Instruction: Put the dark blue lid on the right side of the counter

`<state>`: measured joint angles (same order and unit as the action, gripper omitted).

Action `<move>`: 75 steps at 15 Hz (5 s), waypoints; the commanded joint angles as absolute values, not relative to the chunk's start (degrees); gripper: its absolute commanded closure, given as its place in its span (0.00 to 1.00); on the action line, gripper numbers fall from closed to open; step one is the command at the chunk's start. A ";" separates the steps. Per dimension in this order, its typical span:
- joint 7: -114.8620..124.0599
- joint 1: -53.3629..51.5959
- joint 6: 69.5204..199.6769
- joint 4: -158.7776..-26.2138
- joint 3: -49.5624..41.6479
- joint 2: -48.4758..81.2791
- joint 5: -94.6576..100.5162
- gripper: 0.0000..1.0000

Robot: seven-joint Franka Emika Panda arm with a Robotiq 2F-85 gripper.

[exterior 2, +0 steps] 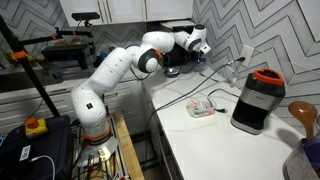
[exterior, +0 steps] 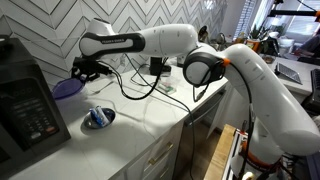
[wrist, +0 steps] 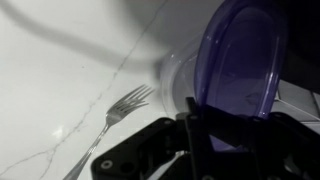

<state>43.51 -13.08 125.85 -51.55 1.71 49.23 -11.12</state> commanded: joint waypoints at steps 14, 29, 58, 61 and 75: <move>85.45 -19.40 128.50 -95.77 -0.31 14.72 -5.80 0.99; 82.38 -16.37 124.10 -110.77 5.42 2.56 -0.87 0.99; 134.77 -6.95 111.93 -145.95 16.63 -32.76 4.07 0.99; 132.39 -5.66 115.51 -149.05 16.05 -33.74 7.81 0.99; 125.93 -3.80 118.62 -147.84 15.26 -32.04 10.08 0.95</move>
